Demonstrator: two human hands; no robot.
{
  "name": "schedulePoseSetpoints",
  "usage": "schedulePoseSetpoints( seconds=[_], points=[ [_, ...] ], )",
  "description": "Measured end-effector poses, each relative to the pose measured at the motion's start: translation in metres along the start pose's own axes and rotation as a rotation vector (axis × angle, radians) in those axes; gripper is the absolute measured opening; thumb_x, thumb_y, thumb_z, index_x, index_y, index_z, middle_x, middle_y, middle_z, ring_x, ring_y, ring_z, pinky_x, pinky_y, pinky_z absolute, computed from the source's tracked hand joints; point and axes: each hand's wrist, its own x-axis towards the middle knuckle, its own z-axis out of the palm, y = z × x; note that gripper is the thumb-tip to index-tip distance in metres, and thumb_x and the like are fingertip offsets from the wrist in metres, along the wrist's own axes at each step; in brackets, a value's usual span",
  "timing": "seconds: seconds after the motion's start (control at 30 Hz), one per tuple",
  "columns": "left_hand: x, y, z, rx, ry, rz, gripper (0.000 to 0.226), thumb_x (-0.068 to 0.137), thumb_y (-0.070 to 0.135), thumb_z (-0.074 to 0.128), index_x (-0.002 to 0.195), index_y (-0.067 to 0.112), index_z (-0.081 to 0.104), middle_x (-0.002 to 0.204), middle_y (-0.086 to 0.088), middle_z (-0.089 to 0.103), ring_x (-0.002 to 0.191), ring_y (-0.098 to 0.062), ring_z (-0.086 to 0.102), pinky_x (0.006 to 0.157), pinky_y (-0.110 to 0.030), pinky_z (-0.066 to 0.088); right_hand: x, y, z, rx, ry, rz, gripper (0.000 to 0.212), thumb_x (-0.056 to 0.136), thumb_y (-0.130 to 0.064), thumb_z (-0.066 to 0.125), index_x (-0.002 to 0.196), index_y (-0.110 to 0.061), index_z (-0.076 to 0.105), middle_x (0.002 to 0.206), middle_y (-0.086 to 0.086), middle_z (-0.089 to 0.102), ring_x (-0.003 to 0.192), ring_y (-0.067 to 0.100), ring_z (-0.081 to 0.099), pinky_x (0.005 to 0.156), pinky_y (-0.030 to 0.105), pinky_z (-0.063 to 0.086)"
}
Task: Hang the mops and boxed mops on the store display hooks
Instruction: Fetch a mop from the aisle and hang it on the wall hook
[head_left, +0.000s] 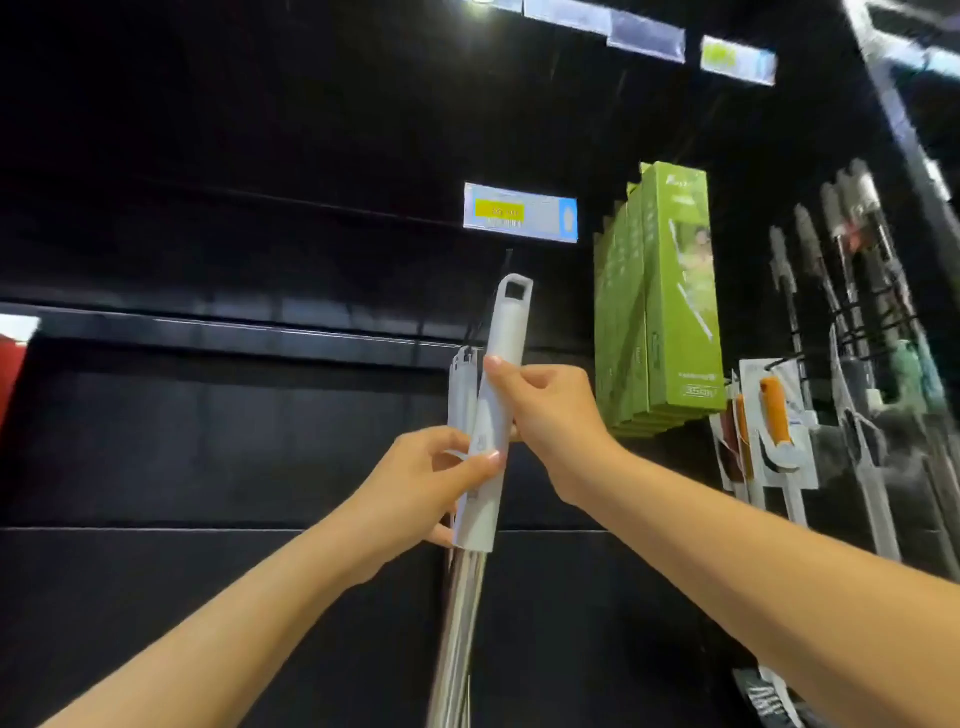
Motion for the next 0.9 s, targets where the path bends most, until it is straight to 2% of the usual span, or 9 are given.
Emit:
schedulePoseSetpoints(
  seconds=[0.1, 0.37, 0.43, 0.5, 0.57, 0.67, 0.73, 0.8, 0.9],
  points=[
    [0.015, 0.000, -0.001, 0.066, 0.015, 0.079, 0.024, 0.094, 0.034, 0.058, 0.110, 0.017, 0.063, 0.101, -0.003, 0.071, 0.089, -0.014, 0.071, 0.068, -0.037, 0.062, 0.015, 0.001, 0.002, 0.031, 0.014, -0.067, 0.060, 0.091, -0.043, 0.061, 0.102, 0.016, 0.061, 0.105, 0.033, 0.063, 0.100, 0.046, 0.062, 0.084, 0.059, 0.052],
    [0.045, -0.011, 0.000, 0.103, 0.140, 0.259, 0.023, 0.093, 0.035, 0.058, 0.107, 0.019, 0.064, 0.101, -0.001, 0.072, 0.093, -0.014, 0.070, 0.068, -0.040, 0.062, 0.042, 0.003, 0.009, 0.043, 0.067, -0.233, 0.054, 0.091, -0.042, 0.061, 0.103, 0.011, 0.066, 0.101, 0.028, 0.066, 0.095, 0.039, 0.066, 0.083, 0.050, 0.057],
    [0.051, -0.013, 0.004, 0.086, 0.138, 0.293, 0.026, 0.090, 0.038, 0.058, 0.108, 0.020, 0.065, 0.100, -0.001, 0.072, 0.093, -0.013, 0.070, 0.069, -0.040, 0.062, 0.047, 0.008, 0.009, 0.022, 0.086, -0.286, 0.054, 0.092, -0.042, 0.060, 0.093, 0.011, 0.066, 0.089, 0.026, 0.067, 0.084, 0.036, 0.068, 0.077, 0.048, 0.059],
    [0.056, -0.013, 0.009, 0.071, 0.144, 0.328, 0.027, 0.088, 0.039, 0.058, 0.107, 0.021, 0.065, 0.098, -0.002, 0.071, 0.090, -0.012, 0.069, 0.068, -0.040, 0.062, 0.054, 0.011, 0.006, 0.019, 0.116, -0.323, 0.053, 0.092, -0.041, 0.060, 0.068, 0.006, 0.061, 0.061, 0.012, 0.058, 0.058, 0.021, 0.060, 0.060, 0.037, 0.057],
    [0.062, -0.013, 0.013, 0.038, 0.143, 0.344, 0.030, 0.086, 0.042, 0.059, 0.106, 0.021, 0.065, 0.098, -0.006, 0.069, 0.087, -0.014, 0.070, 0.067, -0.040, 0.062, 0.060, 0.014, 0.003, 0.019, 0.151, -0.325, 0.055, 0.092, -0.039, 0.061, 0.050, -0.009, 0.044, 0.041, -0.010, 0.038, 0.041, 0.005, 0.040, 0.044, 0.019, 0.039],
    [0.071, -0.014, 0.018, 0.005, 0.134, 0.338, 0.040, 0.081, 0.048, 0.059, 0.106, 0.017, 0.065, 0.099, -0.007, 0.069, 0.090, -0.020, 0.070, 0.070, -0.044, 0.062, 0.067, 0.015, -0.001, 0.005, 0.150, -0.323, 0.057, 0.093, -0.036, 0.061, 0.046, -0.016, 0.037, 0.032, -0.012, 0.032, 0.033, 0.005, 0.035, 0.039, 0.009, 0.028],
    [0.075, -0.019, 0.020, -0.007, 0.135, 0.318, 0.033, 0.086, 0.043, 0.060, 0.107, 0.017, 0.065, 0.097, -0.006, 0.070, 0.088, -0.021, 0.071, 0.070, -0.044, 0.062, 0.070, 0.020, -0.003, -0.009, 0.130, -0.316, 0.051, 0.093, -0.037, 0.061, 0.053, -0.006, 0.053, 0.042, -0.007, 0.052, 0.041, 0.008, 0.052, 0.044, 0.015, 0.042],
    [0.078, -0.027, 0.022, -0.028, 0.126, 0.283, 0.027, 0.091, 0.038, 0.060, 0.108, 0.018, 0.064, 0.097, -0.006, 0.071, 0.086, -0.020, 0.072, 0.070, -0.041, 0.062, 0.071, 0.026, -0.002, -0.028, 0.102, -0.279, 0.048, 0.092, -0.039, 0.061, 0.077, 0.007, 0.068, 0.072, 0.015, 0.069, 0.066, 0.023, 0.068, 0.060, 0.029, 0.056],
    [0.081, -0.043, 0.028, -0.044, 0.108, 0.236, 0.024, 0.093, 0.035, 0.059, 0.110, 0.019, 0.063, 0.093, -0.003, 0.070, 0.081, -0.011, 0.071, 0.066, -0.031, 0.061, 0.073, 0.043, 0.000, -0.063, 0.060, -0.200, 0.047, 0.092, -0.039, 0.061, 0.068, 0.001, 0.061, 0.064, 0.012, 0.061, 0.061, 0.019, 0.061, 0.057, 0.026, 0.049]
  ],
)
